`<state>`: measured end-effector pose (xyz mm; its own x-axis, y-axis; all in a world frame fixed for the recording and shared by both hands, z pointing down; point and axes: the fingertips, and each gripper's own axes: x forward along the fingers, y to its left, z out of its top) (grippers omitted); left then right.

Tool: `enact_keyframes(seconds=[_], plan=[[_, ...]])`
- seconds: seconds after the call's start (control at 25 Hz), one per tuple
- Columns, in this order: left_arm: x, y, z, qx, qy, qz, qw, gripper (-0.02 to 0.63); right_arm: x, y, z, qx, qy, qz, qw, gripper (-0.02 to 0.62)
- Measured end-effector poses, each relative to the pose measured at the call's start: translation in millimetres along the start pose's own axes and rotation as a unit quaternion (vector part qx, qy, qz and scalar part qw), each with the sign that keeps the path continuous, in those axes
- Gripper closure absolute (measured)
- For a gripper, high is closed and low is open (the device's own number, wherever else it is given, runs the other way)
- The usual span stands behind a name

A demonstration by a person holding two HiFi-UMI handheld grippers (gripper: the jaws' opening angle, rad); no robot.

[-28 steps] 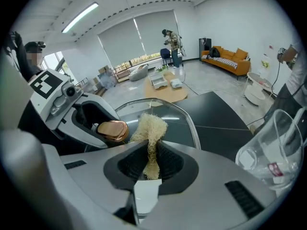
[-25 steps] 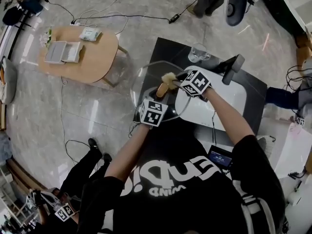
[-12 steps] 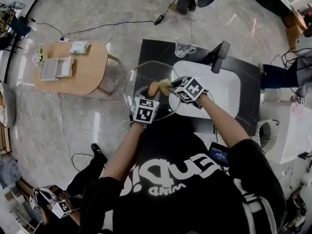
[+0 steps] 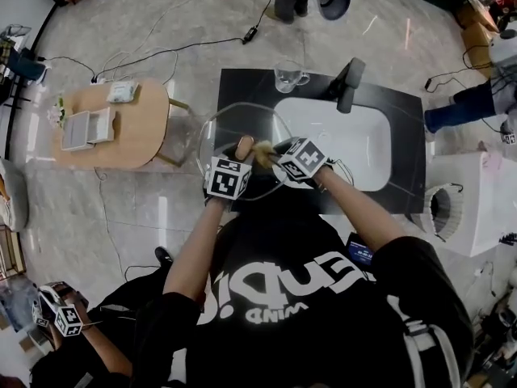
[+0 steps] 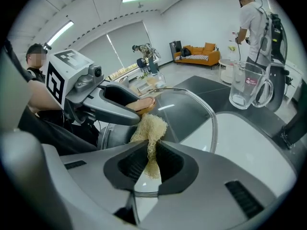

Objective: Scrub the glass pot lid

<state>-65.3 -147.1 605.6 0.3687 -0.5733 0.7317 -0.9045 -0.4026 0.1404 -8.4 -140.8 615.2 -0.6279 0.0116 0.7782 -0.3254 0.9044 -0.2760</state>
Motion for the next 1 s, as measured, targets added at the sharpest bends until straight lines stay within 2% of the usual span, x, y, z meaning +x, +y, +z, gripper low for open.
enact_keyframes(seconds=[0.2,0.72,0.8,1.0], plan=[[-1,0,1,-0.009,0.002,-0.011,0.9999,0.422,0,7,-5,0.037,-0.007,0.007,0.999,0.549],[-2,5,3,-0.008,0.021,-0.032,0.9992,0.422,9,32,-8,0.096,-0.017,0.007,0.995,0.551],[-3,5,4,-0.007,0.022,-0.032,0.9992,0.422,11,39,-8,0.095,-0.012,0.010,0.995,0.551],[-3,4,4,-0.009,0.020,-0.033,0.9992,0.422,21,59,-2,0.053,0.002,-0.002,0.999,0.551]])
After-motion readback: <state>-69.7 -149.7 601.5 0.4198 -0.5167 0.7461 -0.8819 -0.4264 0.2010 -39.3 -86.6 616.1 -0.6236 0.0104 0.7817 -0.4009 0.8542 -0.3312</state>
